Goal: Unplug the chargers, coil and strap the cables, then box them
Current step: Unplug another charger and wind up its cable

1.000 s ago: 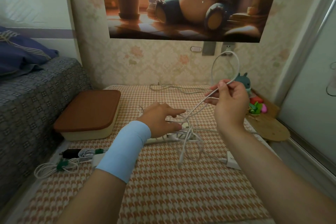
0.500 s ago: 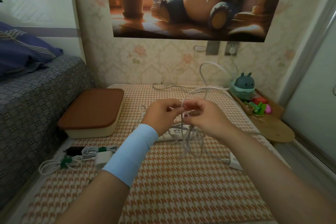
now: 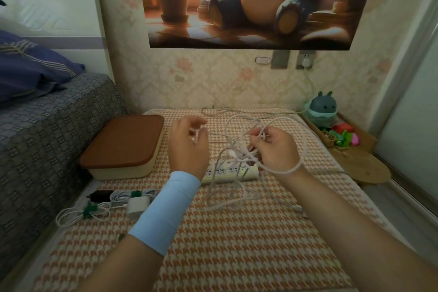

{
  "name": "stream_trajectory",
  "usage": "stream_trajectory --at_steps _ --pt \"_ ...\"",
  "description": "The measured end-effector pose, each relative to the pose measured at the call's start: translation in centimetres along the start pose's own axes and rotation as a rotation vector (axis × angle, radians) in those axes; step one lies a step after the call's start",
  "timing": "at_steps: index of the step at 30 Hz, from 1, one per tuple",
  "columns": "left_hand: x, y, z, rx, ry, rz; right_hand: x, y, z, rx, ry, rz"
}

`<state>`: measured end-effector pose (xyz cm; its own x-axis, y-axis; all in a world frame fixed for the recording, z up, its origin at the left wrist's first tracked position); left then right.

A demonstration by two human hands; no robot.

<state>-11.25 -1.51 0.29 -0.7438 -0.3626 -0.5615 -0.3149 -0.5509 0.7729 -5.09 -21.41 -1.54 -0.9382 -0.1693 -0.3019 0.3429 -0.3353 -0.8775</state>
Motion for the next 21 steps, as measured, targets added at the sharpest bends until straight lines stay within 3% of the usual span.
stream_trajectory --at_steps 2,5,7,13,18,21 --pt "0.1 -1.6 0.1 0.088 -0.067 0.218 -0.2 0.6 0.5 -0.091 0.054 -0.064" --pt "1.3 -2.4 -2.3 0.096 -0.527 0.447 -0.1 1.4 0.1 -0.31 0.057 -0.174" --pt "2.3 -1.8 -3.6 0.222 -0.702 0.51 -0.2 1.9 -0.4 -0.336 0.066 -0.221" --pt "3.2 -2.3 -5.9 0.443 -0.852 0.575 -0.4 2.0 -0.6 -0.314 0.096 -0.279" --pt "3.5 -1.9 -6.5 0.852 -0.792 0.702 0.2 1.5 -0.7 -0.141 0.108 -0.301" --pt "3.6 -2.1 -6.8 0.767 -0.813 0.676 0.4 1.6 -0.3 -0.17 0.207 -0.33"
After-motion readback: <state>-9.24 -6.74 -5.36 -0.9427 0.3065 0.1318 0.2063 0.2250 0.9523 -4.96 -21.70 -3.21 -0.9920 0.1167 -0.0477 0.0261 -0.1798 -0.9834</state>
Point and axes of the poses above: each hand's wrist, its own x-axis away from the middle knuckle, its own z-axis out of the back of the hand, y = z × x, the point moved 5 cm from there along -x, towards the middle knuckle, and after that the axes turned 7 degrees about -y, right-handed, at the moved point
